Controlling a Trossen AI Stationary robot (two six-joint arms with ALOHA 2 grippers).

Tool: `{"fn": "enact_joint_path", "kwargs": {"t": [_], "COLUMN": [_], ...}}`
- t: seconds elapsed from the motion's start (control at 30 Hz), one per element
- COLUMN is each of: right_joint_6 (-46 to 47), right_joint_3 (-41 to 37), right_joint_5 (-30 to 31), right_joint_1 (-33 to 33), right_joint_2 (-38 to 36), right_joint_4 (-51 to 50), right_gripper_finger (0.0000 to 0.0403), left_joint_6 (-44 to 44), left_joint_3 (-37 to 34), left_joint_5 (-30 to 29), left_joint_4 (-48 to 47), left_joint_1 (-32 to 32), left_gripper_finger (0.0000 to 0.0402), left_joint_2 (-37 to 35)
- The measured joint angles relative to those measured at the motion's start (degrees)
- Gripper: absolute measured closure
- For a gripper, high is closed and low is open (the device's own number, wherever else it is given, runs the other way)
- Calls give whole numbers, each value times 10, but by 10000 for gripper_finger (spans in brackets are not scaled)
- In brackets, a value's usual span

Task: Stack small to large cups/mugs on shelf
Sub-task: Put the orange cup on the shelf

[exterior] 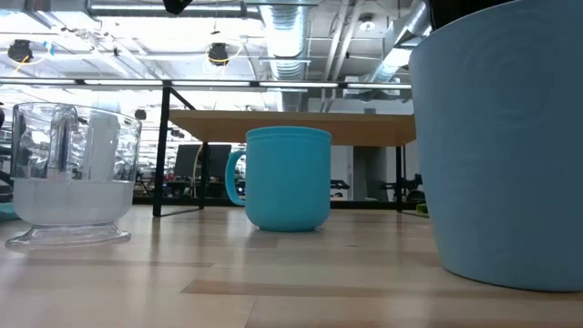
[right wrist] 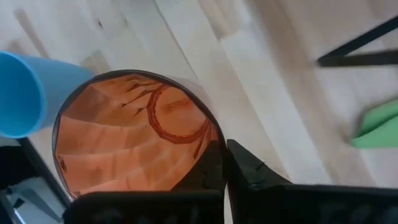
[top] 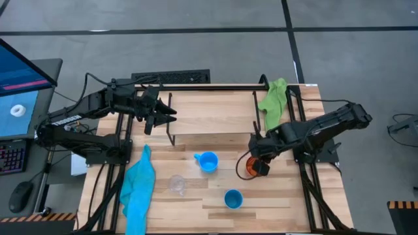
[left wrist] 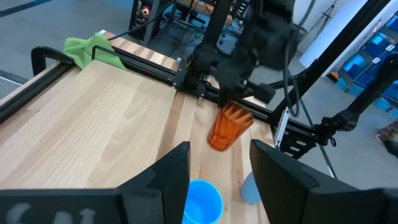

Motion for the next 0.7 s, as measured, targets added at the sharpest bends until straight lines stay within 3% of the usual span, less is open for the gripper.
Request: {"fn": "enact_joint_path", "kwargs": {"t": [0.3, 0.47, 0.7], "right_joint_6": [-107, -182, -295], "right_joint_3": [180, 278, 377], "right_joint_5": [17, 35, 35], "right_joint_1": [-77, -134, -208], "right_joint_2": [16, 57, 130], "right_joint_4": [-96, -163, -184], "right_gripper_finger": [391, 392, 389], "left_joint_6": [0, 0, 0], "left_joint_3": [0, 0, 0], "left_joint_5": [0, 0, 0], "left_joint_4": [0, 0, 0], "left_joint_1": [0, 0, 0], "left_gripper_finger": [244, 244, 244], "left_joint_2": [0, 0, -2]}}
